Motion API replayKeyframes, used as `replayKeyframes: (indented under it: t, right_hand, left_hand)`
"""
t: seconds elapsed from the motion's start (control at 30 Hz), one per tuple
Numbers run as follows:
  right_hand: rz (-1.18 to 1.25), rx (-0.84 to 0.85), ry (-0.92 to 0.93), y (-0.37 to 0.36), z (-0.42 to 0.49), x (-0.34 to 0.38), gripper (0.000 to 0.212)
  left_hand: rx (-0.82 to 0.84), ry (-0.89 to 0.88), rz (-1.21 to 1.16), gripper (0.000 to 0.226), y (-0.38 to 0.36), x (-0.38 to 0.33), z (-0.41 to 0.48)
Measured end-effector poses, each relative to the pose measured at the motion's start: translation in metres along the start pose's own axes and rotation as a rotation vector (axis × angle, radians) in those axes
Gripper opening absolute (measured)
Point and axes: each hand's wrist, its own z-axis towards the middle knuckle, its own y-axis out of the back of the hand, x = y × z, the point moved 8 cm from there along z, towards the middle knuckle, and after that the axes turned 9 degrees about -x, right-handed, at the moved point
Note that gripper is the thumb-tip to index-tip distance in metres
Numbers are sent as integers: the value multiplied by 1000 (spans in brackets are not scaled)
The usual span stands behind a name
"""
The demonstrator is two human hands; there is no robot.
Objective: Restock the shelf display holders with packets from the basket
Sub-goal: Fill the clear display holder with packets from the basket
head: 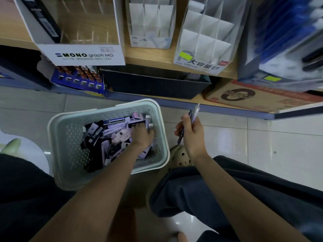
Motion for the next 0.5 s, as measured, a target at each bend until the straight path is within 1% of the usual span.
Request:
replayKeyframes:
  t: [0.07,0.1,0.13,0.17,0.2,0.23,0.27,0.3,0.4,0.47,0.5]
  right_hand:
    - [2,1,-6,-2,0,0,19]
    - [5,3,-10,-2,0,-1,18]
    - [9,7,-13,-4,0,-1,18]
    - [15,13,-16,-5,0,-1,18]
    - [22,18,-19,-6,0,-2,18]
    - [25,20,-20,-7,-1,-2,18]
    - [24,20,-18,-8,-1,-2,18]
    - [20,22,-16,-9,-1,-2,18]
    - [12,31,-14,-13,-2,-3,17]
    - [1,41,-8,-16,-2,-3,17]
    - [-9,47,-4,-17,-3,-3,17]
  left_hand:
    - [-17,8,88,36,2,-4,-3]
    - [-12,1,106,36,3,-6,-4]
    - [-18,-20,76,34,5,-10,-5]
    - [-22,-47,-6,30,7,-13,-6]
    - [-27,-67,-165,25,12,-16,-9]
    - [-20,-51,-343,21,20,-18,-11]
    - [5,-24,-476,25,28,-19,-14]
    - [41,-8,-537,28,36,-18,-17]
    - [128,-37,-494,30,56,-9,-22]
    - [94,-71,-400,29,67,6,-20]
    - [70,-80,-356,23,71,15,-18]
